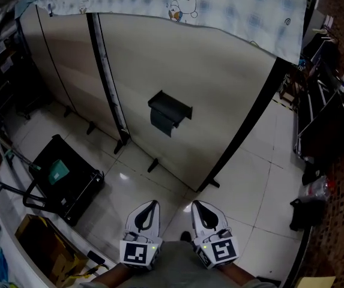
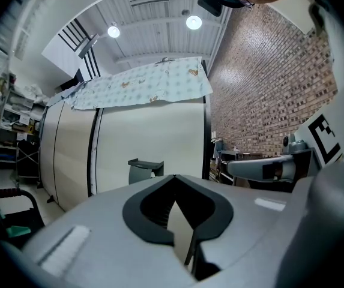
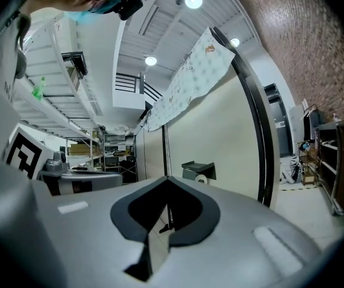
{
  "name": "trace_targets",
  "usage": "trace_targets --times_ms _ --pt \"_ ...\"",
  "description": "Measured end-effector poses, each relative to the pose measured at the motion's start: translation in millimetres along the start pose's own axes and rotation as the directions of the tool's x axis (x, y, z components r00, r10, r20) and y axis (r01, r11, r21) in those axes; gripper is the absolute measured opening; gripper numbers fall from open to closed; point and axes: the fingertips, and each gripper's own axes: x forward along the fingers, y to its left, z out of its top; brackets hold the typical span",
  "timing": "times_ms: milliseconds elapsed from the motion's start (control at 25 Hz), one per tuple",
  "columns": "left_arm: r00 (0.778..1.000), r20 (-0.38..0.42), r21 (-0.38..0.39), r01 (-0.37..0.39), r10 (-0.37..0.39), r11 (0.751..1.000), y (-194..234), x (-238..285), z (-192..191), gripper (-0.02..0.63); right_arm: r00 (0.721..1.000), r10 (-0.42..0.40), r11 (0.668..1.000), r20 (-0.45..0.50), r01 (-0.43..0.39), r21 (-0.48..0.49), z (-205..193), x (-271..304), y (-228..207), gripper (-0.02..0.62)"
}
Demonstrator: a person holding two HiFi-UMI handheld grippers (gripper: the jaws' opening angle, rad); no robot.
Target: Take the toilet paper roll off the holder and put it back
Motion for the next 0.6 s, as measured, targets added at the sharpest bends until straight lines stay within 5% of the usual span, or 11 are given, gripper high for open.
trace_targets --times_ms 600 --pt "1.000 -0.019 -0.002 -0.008 0.008 1.000 4.2 2.5 2.2 0.008 1.000 -0.016 1.000 -0.008 0.016 0.015 -0.1 2.8 -4.2 0.000"
